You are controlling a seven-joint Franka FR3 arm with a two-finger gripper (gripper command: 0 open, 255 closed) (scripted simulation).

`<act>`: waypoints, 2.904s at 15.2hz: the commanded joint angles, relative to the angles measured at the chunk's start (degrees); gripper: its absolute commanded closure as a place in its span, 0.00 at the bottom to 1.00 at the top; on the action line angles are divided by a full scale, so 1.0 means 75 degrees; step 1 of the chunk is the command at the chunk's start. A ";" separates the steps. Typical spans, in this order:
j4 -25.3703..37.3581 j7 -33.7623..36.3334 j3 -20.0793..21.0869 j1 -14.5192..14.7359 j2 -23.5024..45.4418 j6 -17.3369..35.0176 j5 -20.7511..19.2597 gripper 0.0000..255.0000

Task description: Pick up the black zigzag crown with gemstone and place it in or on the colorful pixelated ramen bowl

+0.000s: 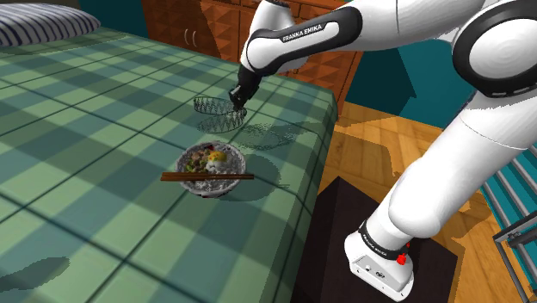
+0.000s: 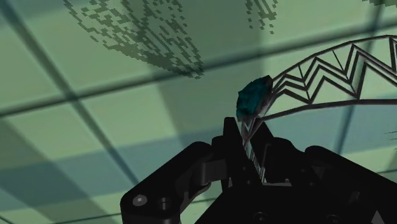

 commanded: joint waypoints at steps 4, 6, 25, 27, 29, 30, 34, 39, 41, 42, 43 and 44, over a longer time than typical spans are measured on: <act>0.0331 0.0040 -0.0009 -0.0009 -0.0168 -0.0500 -0.0026 1.00; 0.0477 0.0057 -0.0012 -0.0013 -0.0225 -0.0702 -0.0036 1.00; -0.0544 0.1670 0.0901 0.0596 -0.2060 -0.1404 -0.0112 1.00; -0.0779 0.1996 0.1120 0.0726 -0.2334 -0.1422 -0.0081 1.00; -0.0979 0.2328 0.1350 0.0859 -0.2585 -0.1451 -0.0040 1.00; -0.1045 0.2456 0.1439 0.0910 -0.2673 -0.1465 -0.0023 1.00; -0.1396 0.2460 0.1475 0.0917 -0.2602 -0.1043 -0.0013 1.00; -0.1803 0.2472 0.1525 0.0922 -0.2471 -0.0506 -0.0010 1.00; -0.1956 0.2480 0.1547 0.0922 -0.2405 -0.0289 -0.0012 1.00; -0.2030 0.2484 0.1558 0.0922 -0.2369 -0.0179 -0.0014 1.00; -0.2130 0.2491 0.1574 0.0921 -0.2316 -0.0026 -0.0018 1.00; -0.2131 0.2491 0.1573 0.0921 -0.2317 -0.0026 -0.0017 1.00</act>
